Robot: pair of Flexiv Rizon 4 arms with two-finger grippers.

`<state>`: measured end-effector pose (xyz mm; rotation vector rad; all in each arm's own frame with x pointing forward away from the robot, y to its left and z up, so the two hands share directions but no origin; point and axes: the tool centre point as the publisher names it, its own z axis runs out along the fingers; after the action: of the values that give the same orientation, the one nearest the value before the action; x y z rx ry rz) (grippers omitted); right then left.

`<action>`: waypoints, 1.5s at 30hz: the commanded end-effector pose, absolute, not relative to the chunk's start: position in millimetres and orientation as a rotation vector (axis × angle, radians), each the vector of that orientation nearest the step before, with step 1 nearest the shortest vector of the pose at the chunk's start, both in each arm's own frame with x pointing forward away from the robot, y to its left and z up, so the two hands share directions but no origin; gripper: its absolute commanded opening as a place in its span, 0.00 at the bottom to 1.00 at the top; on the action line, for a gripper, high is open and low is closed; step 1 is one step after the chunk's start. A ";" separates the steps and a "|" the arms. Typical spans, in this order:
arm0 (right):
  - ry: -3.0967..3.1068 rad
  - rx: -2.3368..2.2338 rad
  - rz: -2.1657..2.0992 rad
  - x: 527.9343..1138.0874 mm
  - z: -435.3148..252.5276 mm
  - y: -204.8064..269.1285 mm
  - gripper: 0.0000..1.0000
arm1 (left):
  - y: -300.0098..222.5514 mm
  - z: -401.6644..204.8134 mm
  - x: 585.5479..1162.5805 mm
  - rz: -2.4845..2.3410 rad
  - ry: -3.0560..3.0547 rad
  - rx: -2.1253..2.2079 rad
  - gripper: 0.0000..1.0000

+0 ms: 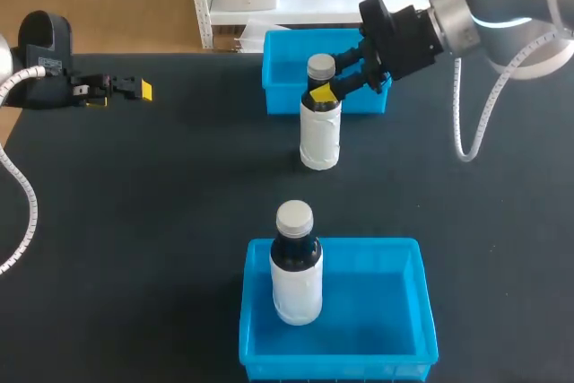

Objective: Pick up the bottle, and place it in the far bin if it is heavy, or in the near bin if it is light.

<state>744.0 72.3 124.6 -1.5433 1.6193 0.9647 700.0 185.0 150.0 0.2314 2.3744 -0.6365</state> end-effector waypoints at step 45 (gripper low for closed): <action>1.576 -1.564 0.902 480.6 238.9 15.7 0.00 | 185.0 150.0 700.0 -0.636 2.374 0.231 1.00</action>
<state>508.6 17.1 239.7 -1.6610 1.5392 1.0371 700.0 185.0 150.0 0.2314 2.3744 -0.6365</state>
